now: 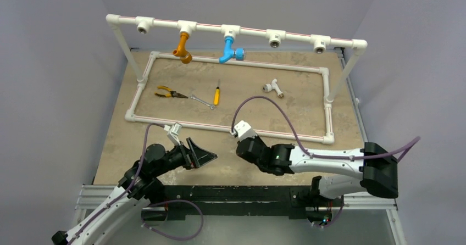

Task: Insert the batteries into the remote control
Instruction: Place the remote control at the center of the board.

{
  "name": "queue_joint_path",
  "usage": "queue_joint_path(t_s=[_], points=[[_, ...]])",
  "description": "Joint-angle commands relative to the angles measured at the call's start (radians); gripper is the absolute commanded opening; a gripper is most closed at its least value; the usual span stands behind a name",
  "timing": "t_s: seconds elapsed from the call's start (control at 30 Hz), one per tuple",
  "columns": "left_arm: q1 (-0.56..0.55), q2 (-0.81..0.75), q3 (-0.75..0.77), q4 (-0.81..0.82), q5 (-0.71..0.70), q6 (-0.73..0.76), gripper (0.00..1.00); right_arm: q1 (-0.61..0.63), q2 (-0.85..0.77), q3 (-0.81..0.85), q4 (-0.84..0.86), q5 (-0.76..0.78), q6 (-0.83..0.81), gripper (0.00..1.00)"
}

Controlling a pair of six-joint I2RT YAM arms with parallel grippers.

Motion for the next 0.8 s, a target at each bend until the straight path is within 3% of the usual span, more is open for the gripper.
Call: queue_joint_path(t_s=[0.0,0.2,0.5,0.63,0.77], points=[[0.0,-0.026,0.056,-0.089,-0.035,0.043,1.0,0.12,0.066,-0.011,0.099,0.086,-0.065,0.0],[0.0,-0.063,0.038,-0.103,-0.045,0.035,1.0,0.173,0.153,-0.038,0.174,0.079,-0.074,0.04],[0.0,-0.054,0.033,-0.092,-0.048,0.027,1.0,0.175,0.33,0.076,-0.002,0.126,0.091,0.1],[0.0,-0.052,0.034,-0.091,-0.048,0.029,1.0,0.174,0.352,0.081,0.0,0.065,0.112,0.23],[-0.001,-0.061,0.03,-0.092,-0.048,0.028,1.0,0.175,0.367,0.086,-0.006,0.023,0.111,0.3]])
